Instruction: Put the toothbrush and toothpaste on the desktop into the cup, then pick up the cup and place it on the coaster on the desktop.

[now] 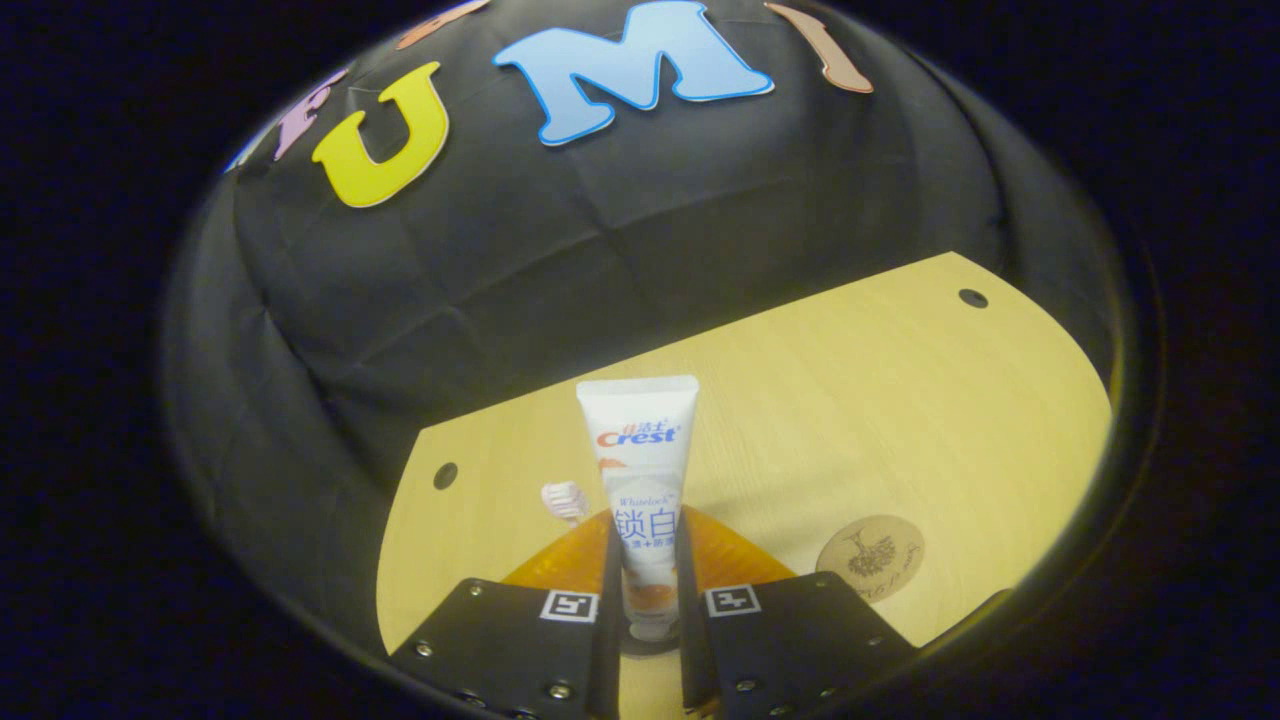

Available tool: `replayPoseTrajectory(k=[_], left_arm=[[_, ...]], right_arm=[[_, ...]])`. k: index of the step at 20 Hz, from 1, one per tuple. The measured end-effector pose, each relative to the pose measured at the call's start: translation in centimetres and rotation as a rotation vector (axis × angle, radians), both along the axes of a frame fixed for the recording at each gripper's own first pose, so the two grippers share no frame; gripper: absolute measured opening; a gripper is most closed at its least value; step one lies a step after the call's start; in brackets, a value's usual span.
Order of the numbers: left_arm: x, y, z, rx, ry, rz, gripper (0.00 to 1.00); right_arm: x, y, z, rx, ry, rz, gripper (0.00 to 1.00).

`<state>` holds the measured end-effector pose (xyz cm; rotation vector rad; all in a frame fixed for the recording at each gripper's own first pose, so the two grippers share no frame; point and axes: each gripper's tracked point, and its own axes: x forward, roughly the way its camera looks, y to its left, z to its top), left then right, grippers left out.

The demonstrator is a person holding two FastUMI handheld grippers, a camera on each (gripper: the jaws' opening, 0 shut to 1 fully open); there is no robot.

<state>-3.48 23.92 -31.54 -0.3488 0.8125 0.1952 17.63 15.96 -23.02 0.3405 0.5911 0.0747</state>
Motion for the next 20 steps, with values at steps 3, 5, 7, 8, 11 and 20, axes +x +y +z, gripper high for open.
replayPoseTrajectory(k=[3, 5, 7, 8, 11, 20], left_arm=[[0.0, -0.1, -0.1, 0.003, 0.006, -0.007, 0.73], [-0.1, -0.3, -0.2, 0.0, 0.007, -0.011, 0.73], [-0.1, -0.4, -0.2, -0.004, 0.008, -0.018, 0.73], [0.0, -0.6, -0.1, -0.006, 0.008, -0.023, 0.72], [0.3, -1.0, 0.2, -0.009, 0.008, -0.04, 0.73], [0.0, -3.5, 1.1, -0.024, 0.0, -0.101, 0.73]], right_arm=[[-1.0, 0.0, -0.1, -0.006, -0.005, 0.007, 0.31], [-1.7, 0.0, -0.6, -0.023, -0.002, 0.018, 0.3], [-2.3, 0.1, -0.3, -0.01, -0.015, 0.036, 0.39], [-2.6, 0.1, -0.2, -0.014, -0.016, 0.04, 0.46], [-3.4, 0.1, 0.1, -0.001, -0.022, 0.048, 0.46], [-6.4, -0.7, 0.4, -0.004, -0.024, 0.088, 0.43]])
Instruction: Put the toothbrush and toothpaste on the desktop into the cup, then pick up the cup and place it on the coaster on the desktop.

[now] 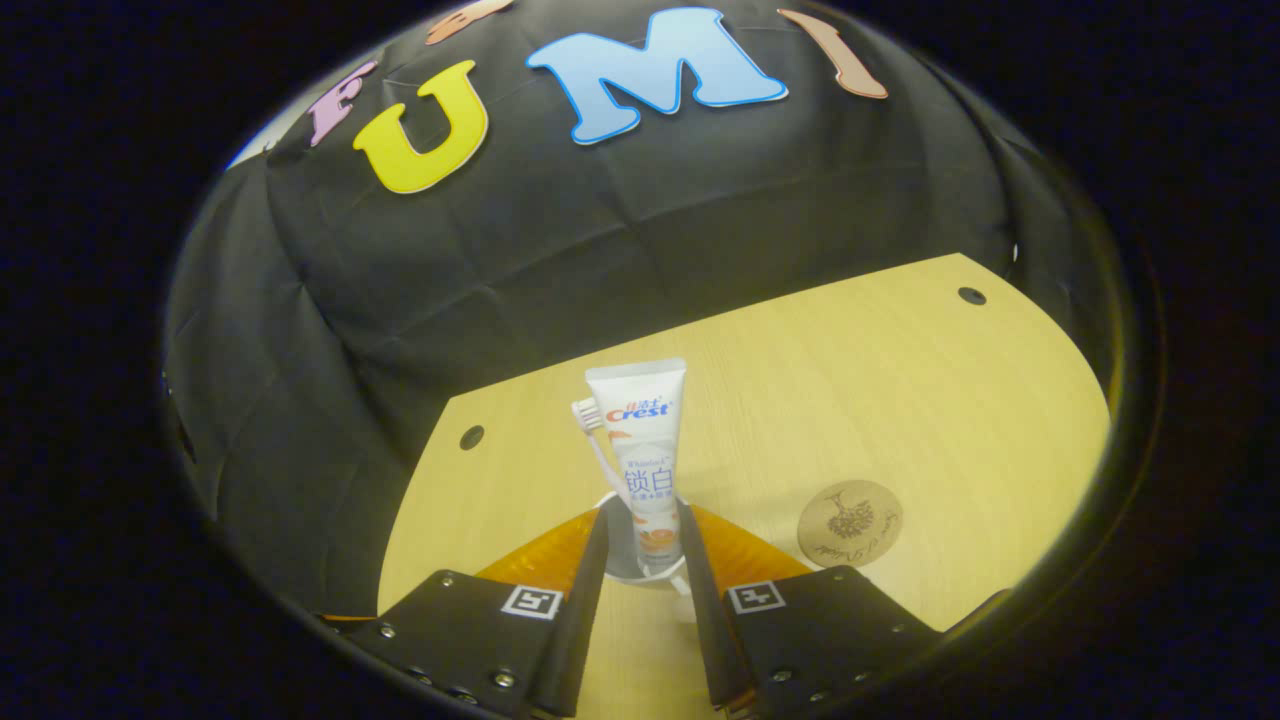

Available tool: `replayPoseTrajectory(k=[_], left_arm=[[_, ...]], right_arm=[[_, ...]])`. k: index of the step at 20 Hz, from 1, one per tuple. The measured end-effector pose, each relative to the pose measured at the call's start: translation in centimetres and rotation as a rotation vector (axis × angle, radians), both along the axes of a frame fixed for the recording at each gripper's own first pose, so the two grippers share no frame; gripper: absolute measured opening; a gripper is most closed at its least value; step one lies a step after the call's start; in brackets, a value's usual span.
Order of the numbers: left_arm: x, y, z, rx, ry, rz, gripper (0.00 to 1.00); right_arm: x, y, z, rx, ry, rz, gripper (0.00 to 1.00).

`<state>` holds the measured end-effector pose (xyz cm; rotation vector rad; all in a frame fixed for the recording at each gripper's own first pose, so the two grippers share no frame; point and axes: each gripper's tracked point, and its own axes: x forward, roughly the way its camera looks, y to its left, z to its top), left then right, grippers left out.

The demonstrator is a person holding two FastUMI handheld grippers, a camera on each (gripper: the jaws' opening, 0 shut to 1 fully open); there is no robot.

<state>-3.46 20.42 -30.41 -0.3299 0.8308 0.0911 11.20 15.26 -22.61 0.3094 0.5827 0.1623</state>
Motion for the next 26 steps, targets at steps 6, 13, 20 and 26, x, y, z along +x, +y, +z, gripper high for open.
replayPoseTrajectory(k=[6, 13, 20, 26], left_arm=[[2.6, -5.7, 0.3, -0.054, -0.008, -0.078, 0.72], [5.3, -12.9, 0.0, -0.122, 0.066, -0.15, 0.77], [7.9, -17.7, -0.3, -0.105, 0.116, -0.171, 0.75], [10.3, -20.0, -2.2, -0.081, 0.174, -0.128, 0.75]], right_arm=[[-2.1, -4.1, -0.1, -0.013, 0.019, -0.035, 0.45], [-4.3, -11.6, -0.9, -0.016, 0.07, -0.147, 0.46], [-5.4, -18.7, -1.3, -0.001, 0.102, -0.259, 0.46], [-5.6, -22.7, -1.7, 0.008, 0.127, -0.294, 0.46]])
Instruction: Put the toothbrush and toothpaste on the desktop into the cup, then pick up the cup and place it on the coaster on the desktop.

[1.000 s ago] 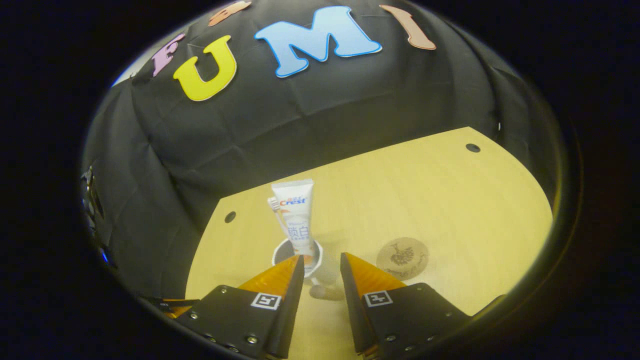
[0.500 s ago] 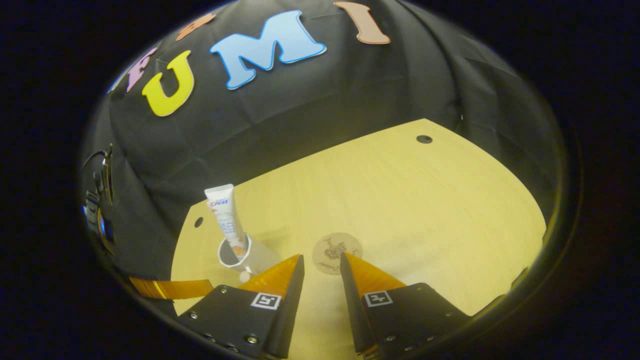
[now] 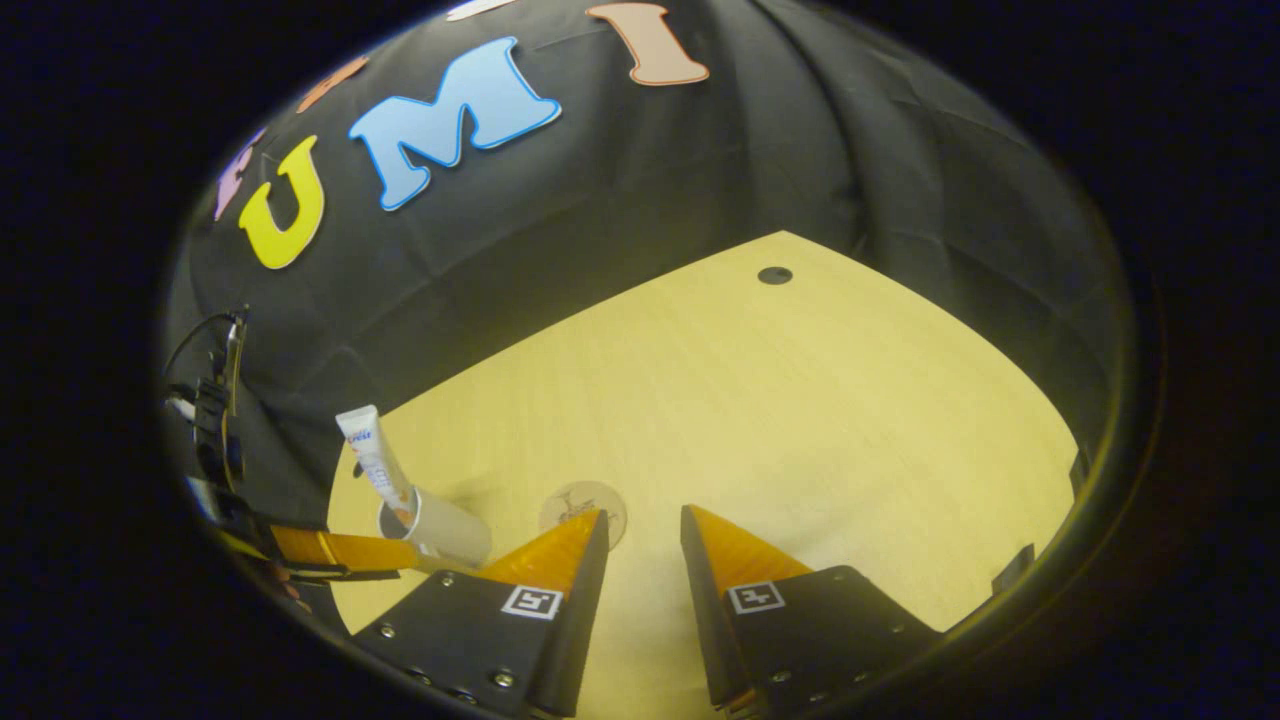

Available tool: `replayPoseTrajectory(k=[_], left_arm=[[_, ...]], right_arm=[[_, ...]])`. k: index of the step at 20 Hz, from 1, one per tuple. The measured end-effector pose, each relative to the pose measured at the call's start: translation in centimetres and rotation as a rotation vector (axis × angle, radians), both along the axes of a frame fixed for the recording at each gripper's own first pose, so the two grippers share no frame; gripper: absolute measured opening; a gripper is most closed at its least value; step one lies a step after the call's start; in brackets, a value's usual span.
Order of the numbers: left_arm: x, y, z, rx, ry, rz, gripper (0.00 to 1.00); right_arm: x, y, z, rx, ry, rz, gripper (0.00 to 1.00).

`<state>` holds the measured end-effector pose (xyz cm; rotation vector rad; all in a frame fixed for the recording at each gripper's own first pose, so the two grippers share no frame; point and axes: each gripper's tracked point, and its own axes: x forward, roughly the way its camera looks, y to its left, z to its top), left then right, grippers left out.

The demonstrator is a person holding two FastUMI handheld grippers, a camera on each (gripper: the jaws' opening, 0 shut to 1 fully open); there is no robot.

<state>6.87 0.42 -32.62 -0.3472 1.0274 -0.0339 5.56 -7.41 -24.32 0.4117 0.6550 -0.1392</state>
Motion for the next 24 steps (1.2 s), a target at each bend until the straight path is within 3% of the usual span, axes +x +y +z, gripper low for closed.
replayPoseTrajectory(k=[7, 8, 9, 10, 18, 20, 21, 22, 24], left_arm=[[2.2, 0.0, -2.0, 0.037, 0.039, 0.066, 0.75], [2.4, 0.4, -2.4, 0.043, 0.049, 0.074, 0.75], [2.6, 0.7, -2.8, 0.047, 0.059, 0.083, 0.75], [2.6, 1.1, -3.1, 0.049, 0.067, 0.09, 0.75], [3.2, 2.0, -4.8, 0.08, 0.092, 0.158, 0.72], [3.5, 2.2, -4.9, 0.074, 0.098, 0.17, 0.55], [3.5, 2.1, -4.9, 0.069, 0.099, 0.176, 0.41], [3.6, 2.3, -5.1, 0.068, 0.096, 0.175, 0.38], [3.6, 2.3, -5.1, 0.078, 0.09, 0.172, 0.41]], right_arm=[[0.4, -2.0, -1.1, 0.009, 0.044, 0.025, 0.42], [0.6, -2.1, -1.3, 0.012, 0.05, 0.03, 0.46], [0.7, -2.0, -1.4, 0.015, 0.054, 0.035, 0.42], [0.9, -1.9, -1.5, 0.017, 0.058, 0.041, 0.46], [0.7, -2.6, -2.2, -0.002, 0.074, 0.055, 0.46], [0.6, -2.9, -2.3, -0.006, 0.074, 0.051, 0.46], [0.6, -2.9, -2.3, -0.003, 0.074, 0.048, 0.46], [0.6, -3.0, -2.4, -0.002, 0.076, 0.045, 0.43], [0.5, -2.9, -2.5, -0.002, 0.078, 0.043, 0.46]])
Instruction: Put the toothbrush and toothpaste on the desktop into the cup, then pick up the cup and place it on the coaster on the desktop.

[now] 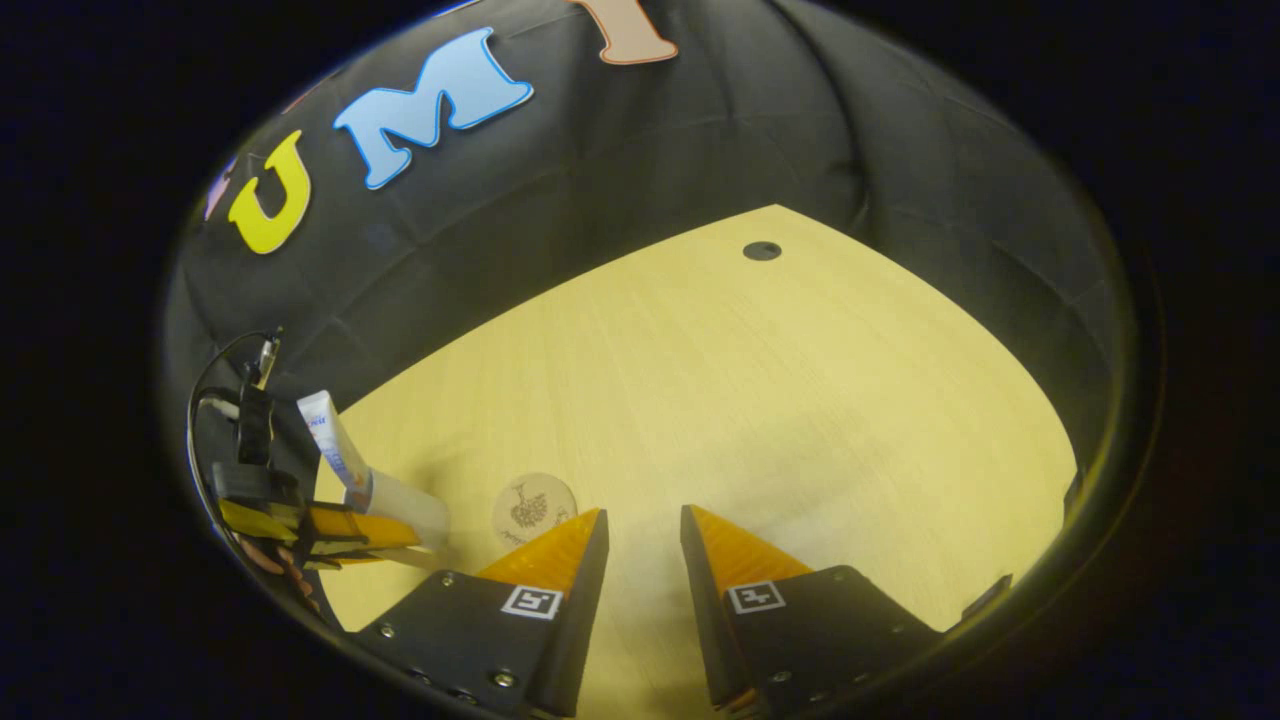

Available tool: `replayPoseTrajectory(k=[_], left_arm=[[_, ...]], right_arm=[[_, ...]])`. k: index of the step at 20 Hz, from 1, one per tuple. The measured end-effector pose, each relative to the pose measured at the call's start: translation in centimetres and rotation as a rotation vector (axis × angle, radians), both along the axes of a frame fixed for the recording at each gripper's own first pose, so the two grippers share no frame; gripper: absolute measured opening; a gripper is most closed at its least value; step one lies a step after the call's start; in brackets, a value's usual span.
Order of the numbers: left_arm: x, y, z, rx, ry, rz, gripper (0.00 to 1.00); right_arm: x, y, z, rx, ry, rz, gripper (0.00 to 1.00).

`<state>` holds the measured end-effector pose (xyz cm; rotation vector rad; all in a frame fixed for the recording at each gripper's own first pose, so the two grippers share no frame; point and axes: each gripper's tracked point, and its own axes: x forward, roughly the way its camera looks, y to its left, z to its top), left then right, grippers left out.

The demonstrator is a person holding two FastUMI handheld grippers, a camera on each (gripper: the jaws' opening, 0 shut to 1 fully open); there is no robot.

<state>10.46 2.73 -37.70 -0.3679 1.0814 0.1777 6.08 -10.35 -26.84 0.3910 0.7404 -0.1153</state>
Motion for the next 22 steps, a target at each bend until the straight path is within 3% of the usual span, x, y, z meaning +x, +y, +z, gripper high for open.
replayPoseTrajectory(k=[2, 5, 6, 14, 15, 22], left_arm=[[-0.1, -0.1, 0.1, -0.002, 0.003, -0.007, 0.27], [0.2, -0.2, 0.5, -0.003, -0.019, -0.009, 0.36], [0.2, -0.3, 0.8, -0.005, -0.031, -0.012, 0.31], [0.5, -2.5, 1.6, 0.005, -0.07, -0.071, 0.31], [0.4, -3.0, 1.7, 0.01, -0.073, -0.078, 0.23], [-0.1, -5.5, 3.6, 0.043, -0.11, -0.157, 0.23]], right_arm=[[0.0, 0.1, -0.1, 0.0, -0.001, 0.001, 0.46], [-0.1, 0.0, -0.1, 0.001, -0.008, 0.0, 0.46], [-0.1, 0.1, -0.1, -0.001, -0.009, 0.0, 0.43], [-0.3, -0.3, 0.3, 0.007, -0.022, -0.018, 0.46], [-0.5, -0.6, 0.3, 0.008, -0.023, -0.026, 0.46], [-1.8, -2.6, 0.2, 0.025, -0.025, -0.086, 0.46]])
